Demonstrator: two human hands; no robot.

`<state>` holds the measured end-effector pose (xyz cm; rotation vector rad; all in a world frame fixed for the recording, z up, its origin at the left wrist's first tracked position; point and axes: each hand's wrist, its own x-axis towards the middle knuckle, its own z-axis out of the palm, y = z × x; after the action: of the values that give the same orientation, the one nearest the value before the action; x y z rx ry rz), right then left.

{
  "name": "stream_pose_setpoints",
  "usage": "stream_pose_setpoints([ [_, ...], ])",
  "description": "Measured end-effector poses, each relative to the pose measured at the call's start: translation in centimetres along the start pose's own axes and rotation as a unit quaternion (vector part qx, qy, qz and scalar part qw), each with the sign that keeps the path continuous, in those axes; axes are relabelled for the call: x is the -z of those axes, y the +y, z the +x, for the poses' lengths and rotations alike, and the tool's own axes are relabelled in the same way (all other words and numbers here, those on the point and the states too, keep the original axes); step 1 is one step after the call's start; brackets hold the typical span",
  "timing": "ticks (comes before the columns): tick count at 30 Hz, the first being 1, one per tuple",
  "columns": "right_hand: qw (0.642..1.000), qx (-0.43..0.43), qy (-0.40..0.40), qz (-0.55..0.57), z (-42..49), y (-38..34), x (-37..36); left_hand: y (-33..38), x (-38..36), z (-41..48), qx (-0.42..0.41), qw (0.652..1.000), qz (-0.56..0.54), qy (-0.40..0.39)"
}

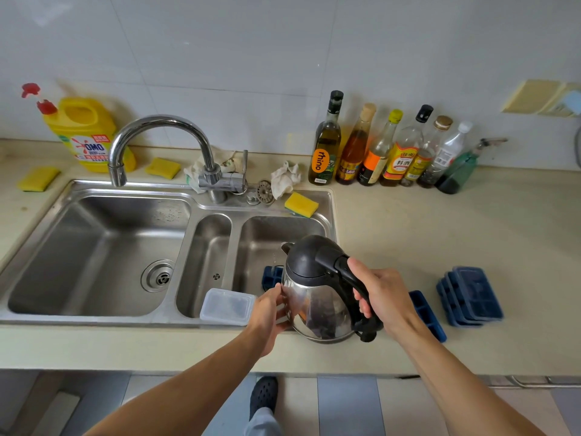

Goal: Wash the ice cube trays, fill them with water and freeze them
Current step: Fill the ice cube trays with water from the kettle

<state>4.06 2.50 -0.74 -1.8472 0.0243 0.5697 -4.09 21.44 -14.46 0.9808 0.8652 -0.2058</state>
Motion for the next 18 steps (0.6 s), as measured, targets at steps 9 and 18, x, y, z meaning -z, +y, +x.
stream_pose_setpoints([
  [9,1.0,0.006,-0.009,-0.011,-0.12,0.09,0.2,-0.32,0.07,-0.35,0.012,1.0,-0.024,0.011],
  [18,1.0,0.004,-0.01,-0.01,-0.16,0.44,0.95,-0.24,-0.49,-0.89,0.024,0.999,-0.026,0.008],
])
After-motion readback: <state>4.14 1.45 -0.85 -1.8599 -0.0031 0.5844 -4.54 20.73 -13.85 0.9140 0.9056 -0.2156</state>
